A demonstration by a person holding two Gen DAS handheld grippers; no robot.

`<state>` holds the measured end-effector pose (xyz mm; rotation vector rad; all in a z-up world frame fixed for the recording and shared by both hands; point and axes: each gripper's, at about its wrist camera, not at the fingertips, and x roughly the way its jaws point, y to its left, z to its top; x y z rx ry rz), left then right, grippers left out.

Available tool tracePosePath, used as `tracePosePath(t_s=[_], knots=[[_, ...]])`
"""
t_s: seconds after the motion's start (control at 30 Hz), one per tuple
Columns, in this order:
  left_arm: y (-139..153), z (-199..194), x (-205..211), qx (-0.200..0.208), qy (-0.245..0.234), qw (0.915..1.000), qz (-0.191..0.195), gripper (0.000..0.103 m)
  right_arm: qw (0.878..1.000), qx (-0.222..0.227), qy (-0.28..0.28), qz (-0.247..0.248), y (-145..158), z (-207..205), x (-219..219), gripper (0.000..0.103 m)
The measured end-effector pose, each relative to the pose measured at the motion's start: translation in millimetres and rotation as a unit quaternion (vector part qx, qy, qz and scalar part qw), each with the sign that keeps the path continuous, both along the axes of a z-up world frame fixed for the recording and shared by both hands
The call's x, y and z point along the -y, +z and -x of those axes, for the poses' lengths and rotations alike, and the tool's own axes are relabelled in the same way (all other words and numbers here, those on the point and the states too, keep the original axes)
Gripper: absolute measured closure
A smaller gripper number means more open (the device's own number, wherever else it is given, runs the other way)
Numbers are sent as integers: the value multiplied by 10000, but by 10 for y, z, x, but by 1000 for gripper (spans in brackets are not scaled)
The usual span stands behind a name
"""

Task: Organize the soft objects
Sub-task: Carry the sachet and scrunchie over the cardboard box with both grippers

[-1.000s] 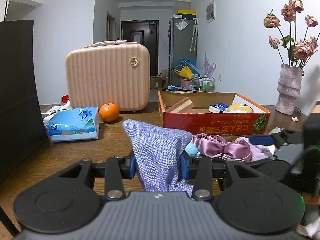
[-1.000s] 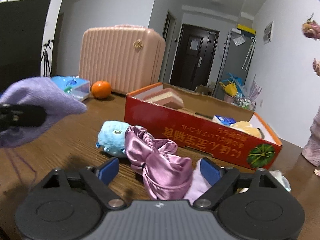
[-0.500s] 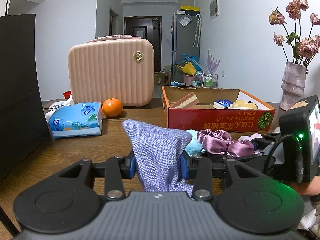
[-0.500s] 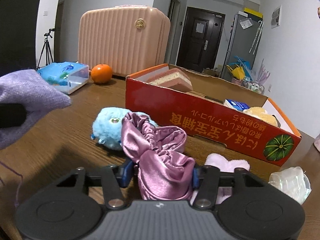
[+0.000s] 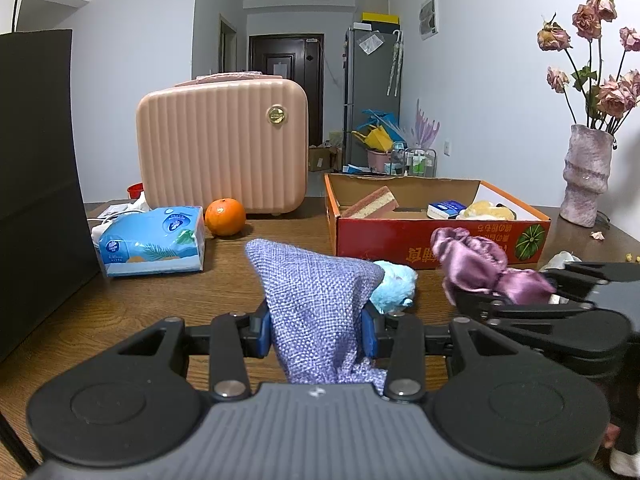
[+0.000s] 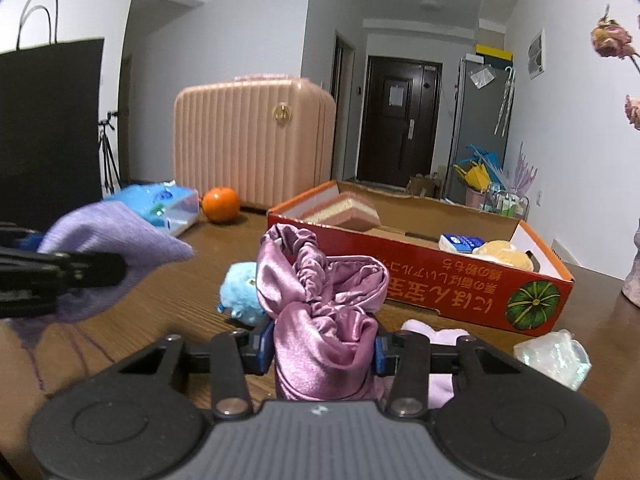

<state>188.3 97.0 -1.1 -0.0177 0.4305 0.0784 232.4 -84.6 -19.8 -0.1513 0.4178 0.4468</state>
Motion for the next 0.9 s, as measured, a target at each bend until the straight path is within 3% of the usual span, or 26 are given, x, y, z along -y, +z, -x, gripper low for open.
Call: tracePosePath(t_s=[0.47, 0.9], knots=[[-15, 25, 28, 104, 15, 9999, 17, 62, 9992, 222, -64, -319, 106, 486, 332, 60], [6, 114, 207, 178, -175, 9997, 71, 62, 9981, 269, -249, -499, 166, 533, 489, 60]])
